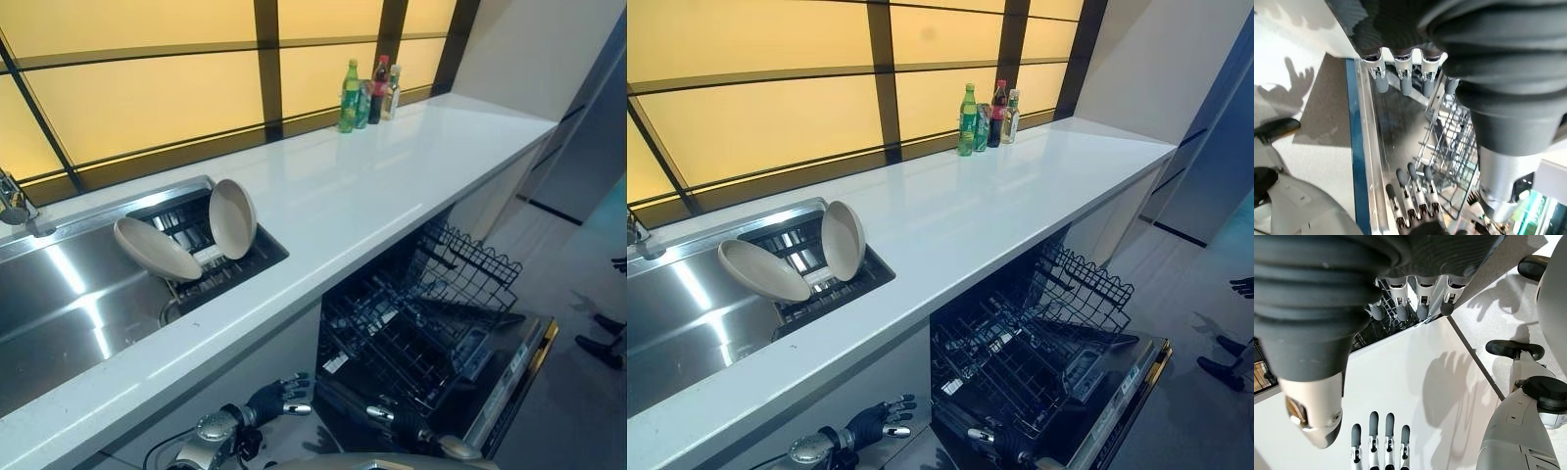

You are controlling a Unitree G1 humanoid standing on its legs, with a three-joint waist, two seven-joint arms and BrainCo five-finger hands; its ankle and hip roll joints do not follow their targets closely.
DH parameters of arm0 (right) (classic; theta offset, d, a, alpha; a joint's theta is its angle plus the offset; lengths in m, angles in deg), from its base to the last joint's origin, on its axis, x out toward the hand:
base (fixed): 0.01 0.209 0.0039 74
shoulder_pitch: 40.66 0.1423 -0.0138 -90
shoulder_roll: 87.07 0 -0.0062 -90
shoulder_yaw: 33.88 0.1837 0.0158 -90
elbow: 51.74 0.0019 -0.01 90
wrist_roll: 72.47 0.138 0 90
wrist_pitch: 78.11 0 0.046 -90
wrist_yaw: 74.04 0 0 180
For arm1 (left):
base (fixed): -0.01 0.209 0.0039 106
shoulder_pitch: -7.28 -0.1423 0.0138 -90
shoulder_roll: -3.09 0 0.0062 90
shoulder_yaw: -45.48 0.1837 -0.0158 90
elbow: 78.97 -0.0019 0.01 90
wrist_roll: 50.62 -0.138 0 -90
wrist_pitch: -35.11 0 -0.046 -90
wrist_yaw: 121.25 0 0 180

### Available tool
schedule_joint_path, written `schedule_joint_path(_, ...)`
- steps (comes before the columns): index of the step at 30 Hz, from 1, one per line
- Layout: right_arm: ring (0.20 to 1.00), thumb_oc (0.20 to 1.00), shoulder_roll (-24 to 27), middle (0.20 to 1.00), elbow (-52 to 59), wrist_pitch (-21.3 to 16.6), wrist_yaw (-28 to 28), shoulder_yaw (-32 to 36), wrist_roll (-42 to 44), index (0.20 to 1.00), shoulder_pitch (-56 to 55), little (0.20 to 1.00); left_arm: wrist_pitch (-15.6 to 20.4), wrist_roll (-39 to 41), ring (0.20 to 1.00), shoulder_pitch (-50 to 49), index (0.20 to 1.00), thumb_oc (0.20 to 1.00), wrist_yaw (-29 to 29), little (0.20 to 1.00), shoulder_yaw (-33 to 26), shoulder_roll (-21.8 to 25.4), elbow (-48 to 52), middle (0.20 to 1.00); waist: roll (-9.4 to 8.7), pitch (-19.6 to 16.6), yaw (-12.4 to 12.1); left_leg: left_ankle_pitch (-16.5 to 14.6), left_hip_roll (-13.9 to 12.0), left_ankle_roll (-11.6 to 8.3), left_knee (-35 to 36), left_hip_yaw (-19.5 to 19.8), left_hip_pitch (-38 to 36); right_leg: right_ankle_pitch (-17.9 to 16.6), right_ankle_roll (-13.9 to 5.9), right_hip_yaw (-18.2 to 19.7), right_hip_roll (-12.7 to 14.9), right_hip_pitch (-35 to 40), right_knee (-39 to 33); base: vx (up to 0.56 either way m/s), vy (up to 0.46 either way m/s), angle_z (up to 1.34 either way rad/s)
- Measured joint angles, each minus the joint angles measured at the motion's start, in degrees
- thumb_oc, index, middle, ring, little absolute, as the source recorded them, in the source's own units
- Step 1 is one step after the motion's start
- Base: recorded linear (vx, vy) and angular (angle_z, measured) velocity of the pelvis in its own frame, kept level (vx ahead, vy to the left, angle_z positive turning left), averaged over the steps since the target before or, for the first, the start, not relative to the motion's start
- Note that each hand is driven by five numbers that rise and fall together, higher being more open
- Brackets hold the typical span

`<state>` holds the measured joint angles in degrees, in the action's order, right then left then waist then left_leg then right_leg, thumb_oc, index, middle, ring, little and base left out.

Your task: Pick up plates and place into dishwasher.

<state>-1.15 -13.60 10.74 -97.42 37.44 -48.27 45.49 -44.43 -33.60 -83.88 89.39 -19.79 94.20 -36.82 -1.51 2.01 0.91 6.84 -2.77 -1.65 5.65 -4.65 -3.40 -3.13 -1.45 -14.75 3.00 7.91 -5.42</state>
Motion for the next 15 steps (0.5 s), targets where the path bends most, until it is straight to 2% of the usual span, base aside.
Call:
schedule_joint_path(6,1.000,1.000,0.0,1.000,0.3,0.1,0.2,0.0,0.0,1.000,0.0,1.000,0.1,0.1,1.000,-0.2,1.000,1.000,2.6,1.000,0.0,0.2,1.6,1.000,0.10,0.3,0.0,0.0,0.0,0.00,0.0,0.0,0.0,0.0,0.01,0.0,0.0,0.0,0.0,0.00,0.000,0.00)
schedule_joint_path(9,1.000,1.000,0.0,1.000,1.9,0.3,0.5,0.0,0.0,1.000,0.0,1.000,0.6,0.8,1.000,-0.3,1.000,1.000,7.8,1.000,1.2,1.8,7.0,1.000,0.28,0.8,0.0,0.0,0.0,0.00,0.0,0.0,-0.1,0.0,-0.05,0.0,0.0,0.0,0.0,-0.02,0.022,0.00)
schedule_joint_path(11,1.000,1.000,0.0,1.000,2.4,0.3,0.5,0.0,0.0,1.000,0.0,1.000,0.1,5.2,1.000,-0.4,1.000,1.000,13.9,1.000,1.2,3.0,13.8,1.000,0.24,1.1,-0.1,0.0,0.0,0.00,0.0,0.1,-0.1,-0.1,-0.14,0.0,0.0,0.0,0.0,-0.01,0.017,0.00)
schedule_joint_path(12,1.000,1.000,0.0,1.000,2.4,0.5,0.5,0.0,0.0,1.000,0.0,1.000,-0.5,8.2,1.000,-0.2,1.000,1.000,16.9,1.000,0.9,3.1,16.8,1.000,0.36,1.2,-0.1,0.0,0.1,0.01,0.0,0.1,0.0,-0.1,-0.17,0.0,0.1,0.1,0.0,0.00,0.000,0.00)
schedule_joint_path(15,1.000,1.000,-0.1,1.000,2.2,0.4,0.3,0.1,0.0,1.000,0.0,1.000,-8.3,22.2,1.000,0.0,1.000,1.000,27.0,1.000,-2.5,2.2,29.2,1.000,0.76,1.6,-0.3,0.0,0.1,0.02,0.0,0.1,-0.2,-0.2,-0.24,0.0,0.1,0.5,-0.1,0.02,-0.029,0.01)
